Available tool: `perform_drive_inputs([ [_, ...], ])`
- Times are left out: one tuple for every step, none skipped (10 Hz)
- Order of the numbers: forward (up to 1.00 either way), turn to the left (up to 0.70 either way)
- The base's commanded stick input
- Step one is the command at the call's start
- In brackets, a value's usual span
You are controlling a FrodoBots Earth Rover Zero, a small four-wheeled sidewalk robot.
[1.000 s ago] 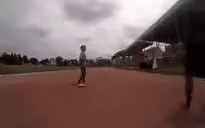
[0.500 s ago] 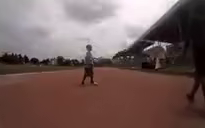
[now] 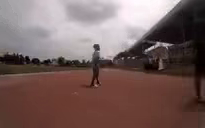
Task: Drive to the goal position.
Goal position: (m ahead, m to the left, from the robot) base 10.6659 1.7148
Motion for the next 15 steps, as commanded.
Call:
perform_drive_inputs([
  [0.7, 0.0],
  [0.7, 0.0],
  [0.7, 0.0],
  [0.7, 0.0],
  [0.7, 0.0],
  [0.7, 0.0],
  [0.7, 0.0],
  [0.7, 0.0],
  [0.7, 0.0],
  [0.7, 0.0],
  [0.7, 0.0],
  [0.7, 0.0],
  [0.7, 0.0],
  [0.7, 0.0],
  [0.7, 0.0],
])
